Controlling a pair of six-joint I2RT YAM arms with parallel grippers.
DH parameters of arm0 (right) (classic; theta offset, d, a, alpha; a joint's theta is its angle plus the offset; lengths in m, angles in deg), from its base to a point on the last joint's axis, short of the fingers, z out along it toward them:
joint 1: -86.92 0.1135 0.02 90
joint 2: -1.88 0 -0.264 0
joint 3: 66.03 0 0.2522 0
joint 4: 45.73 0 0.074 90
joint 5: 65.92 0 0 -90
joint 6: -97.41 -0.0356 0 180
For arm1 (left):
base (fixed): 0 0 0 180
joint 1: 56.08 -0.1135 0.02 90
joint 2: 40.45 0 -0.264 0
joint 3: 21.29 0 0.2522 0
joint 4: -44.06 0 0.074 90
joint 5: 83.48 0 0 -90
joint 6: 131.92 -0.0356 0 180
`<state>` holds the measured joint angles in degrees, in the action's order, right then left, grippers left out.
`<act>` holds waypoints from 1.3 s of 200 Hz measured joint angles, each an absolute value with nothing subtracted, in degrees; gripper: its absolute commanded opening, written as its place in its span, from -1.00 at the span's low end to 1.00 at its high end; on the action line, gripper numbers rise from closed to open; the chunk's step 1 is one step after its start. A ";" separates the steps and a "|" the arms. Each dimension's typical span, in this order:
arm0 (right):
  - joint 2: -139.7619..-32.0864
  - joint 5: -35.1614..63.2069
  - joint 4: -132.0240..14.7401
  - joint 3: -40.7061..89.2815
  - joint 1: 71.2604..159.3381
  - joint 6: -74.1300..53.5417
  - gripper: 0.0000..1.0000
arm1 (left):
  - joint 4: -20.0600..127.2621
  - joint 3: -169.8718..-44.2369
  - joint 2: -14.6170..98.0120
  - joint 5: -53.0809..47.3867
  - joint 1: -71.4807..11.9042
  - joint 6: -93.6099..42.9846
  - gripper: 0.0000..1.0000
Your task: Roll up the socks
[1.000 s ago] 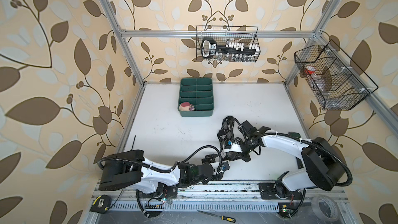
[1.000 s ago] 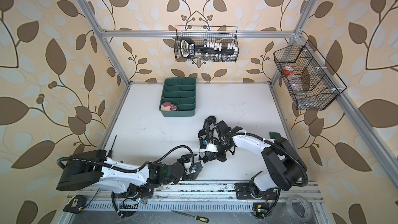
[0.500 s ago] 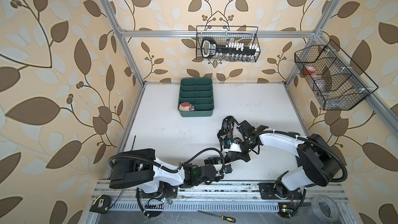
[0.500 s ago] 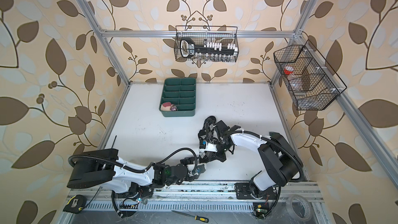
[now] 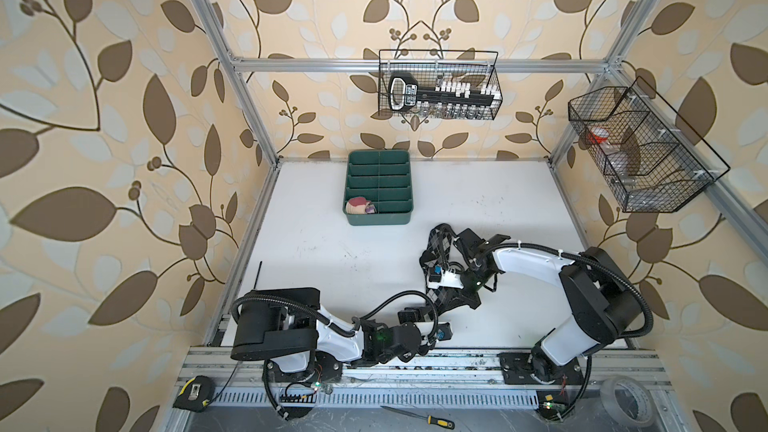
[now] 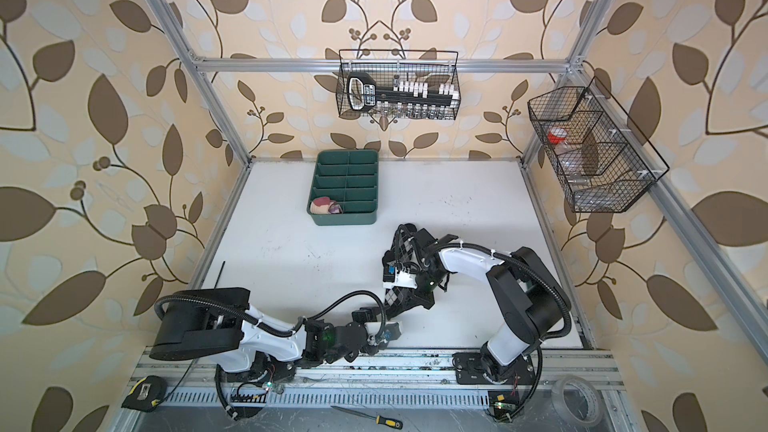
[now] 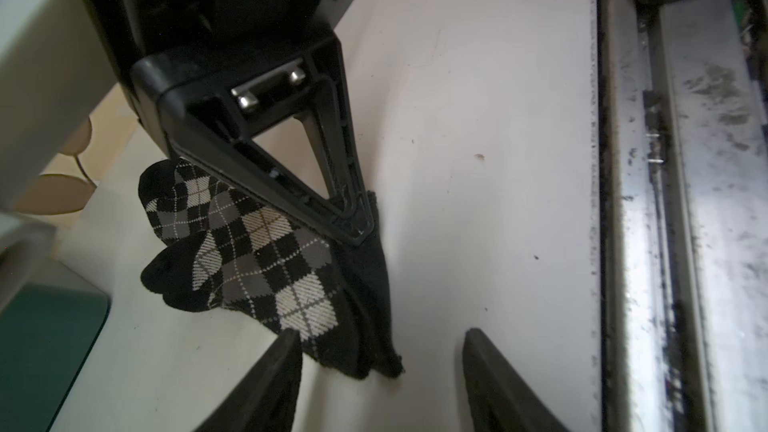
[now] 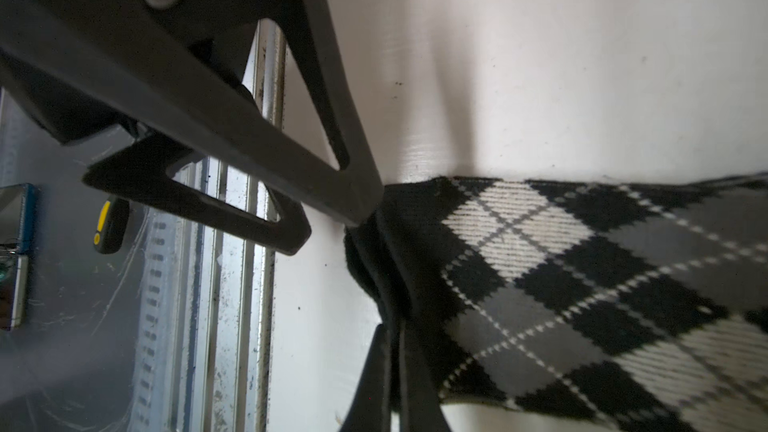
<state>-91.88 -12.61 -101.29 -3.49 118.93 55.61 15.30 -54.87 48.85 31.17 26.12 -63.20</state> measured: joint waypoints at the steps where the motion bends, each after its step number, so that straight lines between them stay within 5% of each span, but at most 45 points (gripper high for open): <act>1: -91.92 -12.61 -101.34 -3.47 118.93 55.61 -1.00 | 15.19 -54.87 48.92 31.21 26.12 -63.22 0.26; 87: -97.34 -12.66 -105.84 -0.78 118.60 53.01 -1.00 | 10.82 -53.51 50.82 32.57 26.12 -63.15 0.18; 168: -94.96 -15.74 -106.47 -0.30 116.76 53.05 -1.00 | 8.68 -53.51 53.11 32.68 26.51 -63.02 0.47; 225: -91.29 -16.46 -106.39 -1.00 116.78 53.51 -1.00 | 3.12 -54.10 57.33 34.36 26.51 -62.91 0.35; 260: -91.29 -16.46 -106.34 -1.15 116.78 53.51 -1.00 | 1.33 -54.15 57.77 35.63 26.51 -62.83 0.07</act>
